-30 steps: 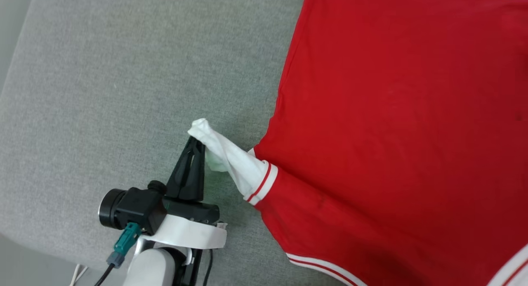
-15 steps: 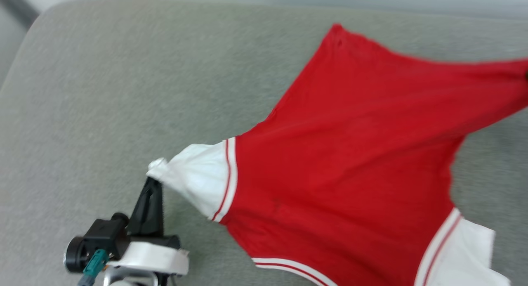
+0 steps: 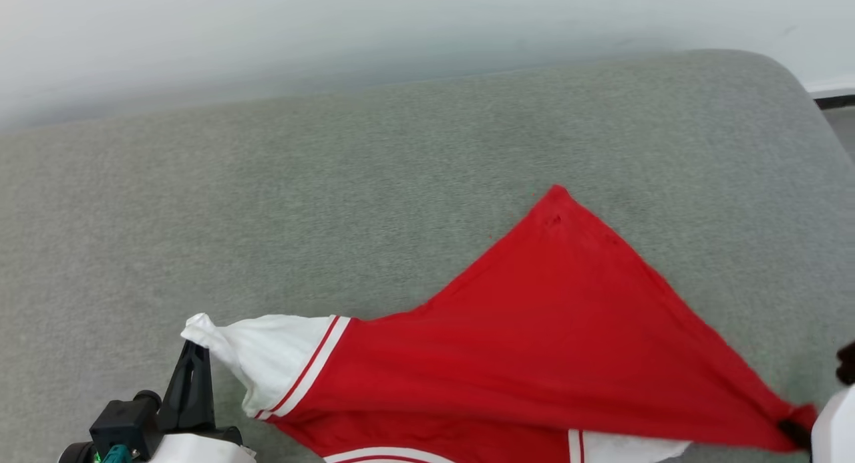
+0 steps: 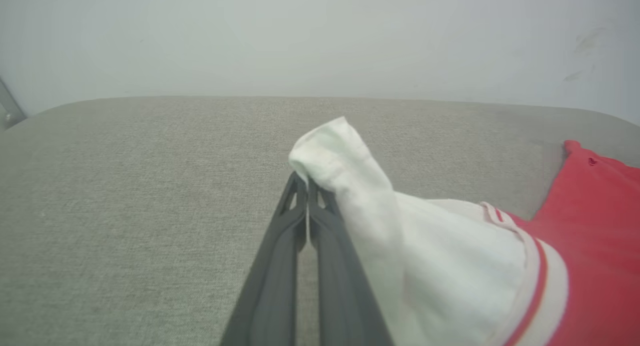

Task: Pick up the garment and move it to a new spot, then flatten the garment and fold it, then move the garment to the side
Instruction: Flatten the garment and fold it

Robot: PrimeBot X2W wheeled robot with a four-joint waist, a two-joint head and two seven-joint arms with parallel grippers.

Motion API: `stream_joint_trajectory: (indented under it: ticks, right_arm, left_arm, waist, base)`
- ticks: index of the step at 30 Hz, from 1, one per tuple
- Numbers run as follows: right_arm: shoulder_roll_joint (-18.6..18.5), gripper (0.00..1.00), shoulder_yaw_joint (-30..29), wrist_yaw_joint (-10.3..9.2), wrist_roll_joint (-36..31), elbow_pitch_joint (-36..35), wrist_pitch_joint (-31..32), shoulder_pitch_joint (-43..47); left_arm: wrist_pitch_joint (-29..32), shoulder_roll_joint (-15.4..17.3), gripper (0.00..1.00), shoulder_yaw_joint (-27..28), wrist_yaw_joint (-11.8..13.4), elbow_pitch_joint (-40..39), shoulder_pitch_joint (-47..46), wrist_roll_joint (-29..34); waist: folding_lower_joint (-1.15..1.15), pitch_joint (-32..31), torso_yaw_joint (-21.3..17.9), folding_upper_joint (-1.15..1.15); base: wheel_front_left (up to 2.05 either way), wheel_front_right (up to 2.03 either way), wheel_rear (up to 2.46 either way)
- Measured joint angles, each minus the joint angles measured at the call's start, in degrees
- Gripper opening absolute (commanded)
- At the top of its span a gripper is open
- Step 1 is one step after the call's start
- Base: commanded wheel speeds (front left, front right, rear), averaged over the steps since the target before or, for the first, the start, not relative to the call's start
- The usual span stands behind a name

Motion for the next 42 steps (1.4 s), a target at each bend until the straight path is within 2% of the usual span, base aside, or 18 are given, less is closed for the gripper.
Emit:
stream_joint_trajectory:
  ticks: [1, 2, 3, 4, 9, 14, 17, 18, 20, 24, 28, 34, 42]
  right_arm:
    - [1.07, 0.09, -0.65, 0.00, -0.15, -0.32, -0.03, 1.85]
    - [2.13, 0.40, -1.40, -0.01, -0.10, -0.47, 0.15, 3.43]
    - [3.13, 0.85, -2.00, -0.01, -0.11, -0.69, 0.59, 4.96]
    - [4.07, 1.00, -2.52, -0.01, -0.12, -1.11, 0.83, 6.19]
    - [6.61, 1.00, -5.63, -0.02, -1.19, -3.94, -0.36, 6.56]
    - [8.50, 1.00, -8.10, -0.03, -1.96, -6.19, -6.42, 2.48]
    - [9.22, 1.00, -7.68, -0.03, -1.13, -6.23, -9.89, -1.44]
    - [8.31, 1.00, -5.34, -0.03, 0.94, -4.20, -12.46, -7.81]
    - [7.82, 1.00, -3.80, -0.03, 1.94, -2.77, -12.60, -11.55]
    - [7.35, 1.00, -0.63, -0.03, 4.45, 0.02, -9.48, -18.88]
    - [7.16, 1.00, 1.81, -0.03, 5.44, 3.37, -3.45, -26.30]
    - [8.32, 1.00, 4.76, -0.03, 3.54, 9.38, 6.26, -35.37]
    - [10.13, 1.00, 6.44, -0.03, 1.90, 15.97, 13.96, -40.84]
  left_arm:
    - [0.00, 0.13, 0.00, 0.16, -0.14, 0.21, 0.01, 0.03]
    - [0.00, 0.21, 0.00, 0.24, -0.16, 0.40, 0.02, 0.07]
    - [0.00, 0.24, 0.00, 0.26, -0.19, 0.57, 0.03, 0.09]
    - [0.00, 0.29, 0.00, 0.34, -0.26, 0.67, 0.06, 0.20]
    - [0.00, 0.52, 0.00, 0.40, -0.66, 1.19, 0.07, 0.67]
    - [0.00, 0.55, 0.00, -0.29, -1.09, 1.25, -0.95, 1.15]
    - [0.00, 0.44, 0.00, -1.00, -1.18, 0.48, -2.09, 1.16]
    - [0.00, 0.14, 0.00, -2.43, -1.62, -0.32, -3.74, 1.62]
    - [0.00, 0.00, 0.00, -3.46, -1.68, -0.65, -4.74, 1.75]
    - [0.00, -0.18, 0.00, -5.27, -2.01, -1.18, -7.12, 2.13]
    - [0.00, -0.53, 0.00, -6.72, -2.14, -2.55, -8.97, 2.50]
    - [0.00, -1.19, 0.00, -8.51, -2.13, -5.00, -10.17, 2.75]
    - [0.00, -1.67, 0.00, -10.53, -1.59, -6.25, -11.27, 2.34]
  waist:
    - [0.00, -0.12, -0.61, 0.00]
    - [0.00, -0.22, -1.15, 0.00]
    - [0.00, -0.29, -1.62, 0.00]
    - [0.00, -0.33, -1.99, 0.00]
    - [0.00, 0.03, -3.04, 0.00]
    - [0.00, 0.80, -2.42, 0.00]
    - [0.00, 1.78, -1.80, 0.00]
    - [0.00, 3.56, -0.57, 0.00]
    - [0.01, 4.70, 0.22, 0.00]
    - [0.01, 7.22, 2.04, 0.00]
    - [0.01, 9.56, 4.26, 0.00]
    - [0.02, 12.64, 7.28, 0.00]
    - [0.01, 15.86, 10.51, 0.00]
  base:
    - [0.00, 0.00, 0.00]
    - [0.00, 0.00, 0.00]
    - [0.00, 0.00, 0.00]
    - [0.00, 0.00, 0.00]
    - [0.00, 0.00, 0.00]
    - [0.00, 0.00, 0.00]
    - [0.00, 0.00, 0.00]
    - [0.00, 0.00, 0.00]
    - [0.00, 0.00, 0.00]
    - [0.00, 0.00, 0.00]
    - [0.00, 0.00, 0.00]
    - [0.00, 0.00, 0.00]
    - [0.00, 0.00, 0.00]
